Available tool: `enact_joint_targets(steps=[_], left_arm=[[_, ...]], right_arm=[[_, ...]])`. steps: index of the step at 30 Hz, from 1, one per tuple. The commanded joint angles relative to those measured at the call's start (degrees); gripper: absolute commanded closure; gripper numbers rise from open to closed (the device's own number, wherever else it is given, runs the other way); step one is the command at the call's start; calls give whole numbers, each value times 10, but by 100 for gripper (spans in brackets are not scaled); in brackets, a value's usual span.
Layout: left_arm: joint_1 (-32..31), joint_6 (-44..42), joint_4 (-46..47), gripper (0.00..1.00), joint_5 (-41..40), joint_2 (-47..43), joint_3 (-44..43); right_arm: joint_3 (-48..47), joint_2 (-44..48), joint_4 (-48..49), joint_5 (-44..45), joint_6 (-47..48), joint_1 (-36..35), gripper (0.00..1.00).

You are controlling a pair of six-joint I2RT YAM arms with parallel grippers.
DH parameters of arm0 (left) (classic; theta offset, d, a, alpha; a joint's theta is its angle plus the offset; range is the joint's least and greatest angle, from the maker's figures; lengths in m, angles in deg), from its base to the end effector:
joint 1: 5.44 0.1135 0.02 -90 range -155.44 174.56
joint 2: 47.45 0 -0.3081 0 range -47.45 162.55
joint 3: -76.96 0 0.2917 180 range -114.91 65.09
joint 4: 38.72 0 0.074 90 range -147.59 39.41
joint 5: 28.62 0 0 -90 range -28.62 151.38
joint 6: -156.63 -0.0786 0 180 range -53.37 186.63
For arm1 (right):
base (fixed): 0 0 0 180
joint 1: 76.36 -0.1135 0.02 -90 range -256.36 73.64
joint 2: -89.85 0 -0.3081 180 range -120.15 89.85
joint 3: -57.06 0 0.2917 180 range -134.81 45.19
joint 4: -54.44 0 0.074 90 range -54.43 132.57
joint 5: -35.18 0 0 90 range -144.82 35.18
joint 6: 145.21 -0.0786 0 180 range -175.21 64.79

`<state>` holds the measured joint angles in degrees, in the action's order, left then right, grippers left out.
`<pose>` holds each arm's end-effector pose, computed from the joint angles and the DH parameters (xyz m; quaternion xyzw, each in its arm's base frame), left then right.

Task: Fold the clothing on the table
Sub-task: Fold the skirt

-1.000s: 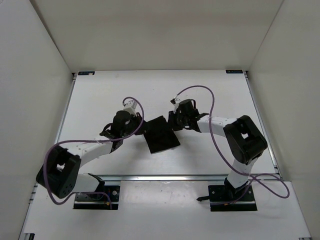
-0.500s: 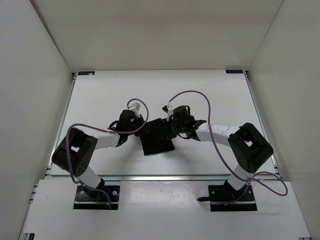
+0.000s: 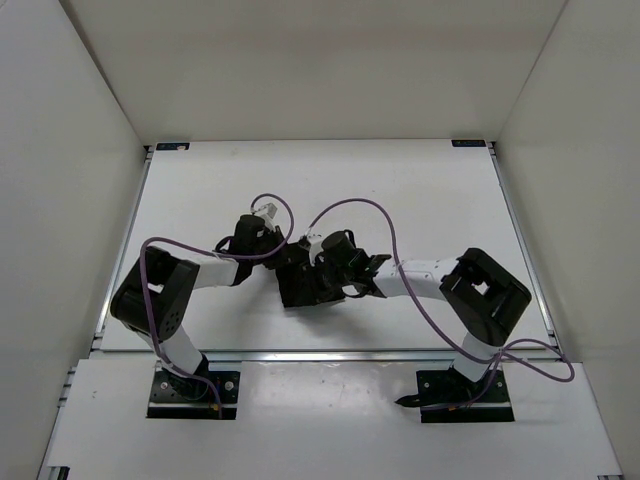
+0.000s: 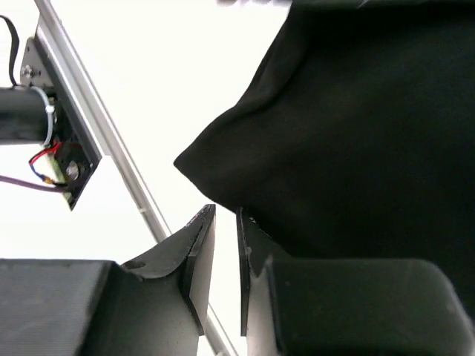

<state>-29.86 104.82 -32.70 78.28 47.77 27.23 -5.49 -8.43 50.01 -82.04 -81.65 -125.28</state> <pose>0.3254 -0.1728 0.1175 -0.0450 0.8956 -0.3329 0.2917 0.2431 0.3335 0.1552 -0.2691 0.8452 0.4192 0.1937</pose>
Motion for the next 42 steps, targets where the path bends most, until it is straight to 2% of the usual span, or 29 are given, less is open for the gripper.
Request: enact_joint_targets(steps=[1,7,8,10,14,17,18,19,20,21,22,24,26,27,28,29,31,36,39,42], left_arm=[[3,-26,-13,100,8,-8,-21],[10,-34,-50,100,22,-72,-34],[13,-37,-61,96,14,-97,-35],[17,-29,-80,78,0,-134,-27],[-2,-28,-87,61,-46,-238,7],[-44,-58,-140,48,-127,-281,14],[-48,-60,-152,46,-138,-290,24],[-46,-59,-153,41,-143,-293,34],[-46,-57,-155,38,-136,-298,43],[-48,-55,-157,37,-129,-299,59],[-48,-50,-153,35,-130,-303,76],[-58,-43,-141,38,-105,-310,97],[-68,-34,-132,57,-94,-307,118],[-75,-25,-126,62,-87,-306,126],[-77,-18,-118,73,-73,-304,136],[-84,-9,-112,79,-69,-303,146],[-90,3,-87,81,-64,-302,161],[-99,-2,-111,86,-88,-282,162],[-91,-8,-135,86,-94,-283,168],[-81,-15,-161,78,-97,-305,160]], right_arm=[[-6,19,20,7,-10,-4,86],[-20,83,-11,37,12,39,87],[-25,91,-20,38,16,54,88],[-26,109,-31,48,27,79,89],[-23,119,-52,58,40,145,96],[-31,108,-73,76,51,185,90],[-30,105,-97,84,57,198,84],[-29,105,-102,93,61,211,68],[-23,107,-101,101,64,218,57],[-20,109,-98,104,62,227,38],[-9,115,-95,105,64,233,28],[17,140,-63,107,61,243,21],[46,155,-37,106,53,248,18],[50,164,-30,110,52,250,18],[57,167,-26,110,51,252,19],[62,167,-24,105,49,253,20],[66,168,-26,99,49,260,20],[80,168,-34,92,46,263,20],[87,180,-42,82,29,291,17],[74,198,-68,111,36,300,15]])
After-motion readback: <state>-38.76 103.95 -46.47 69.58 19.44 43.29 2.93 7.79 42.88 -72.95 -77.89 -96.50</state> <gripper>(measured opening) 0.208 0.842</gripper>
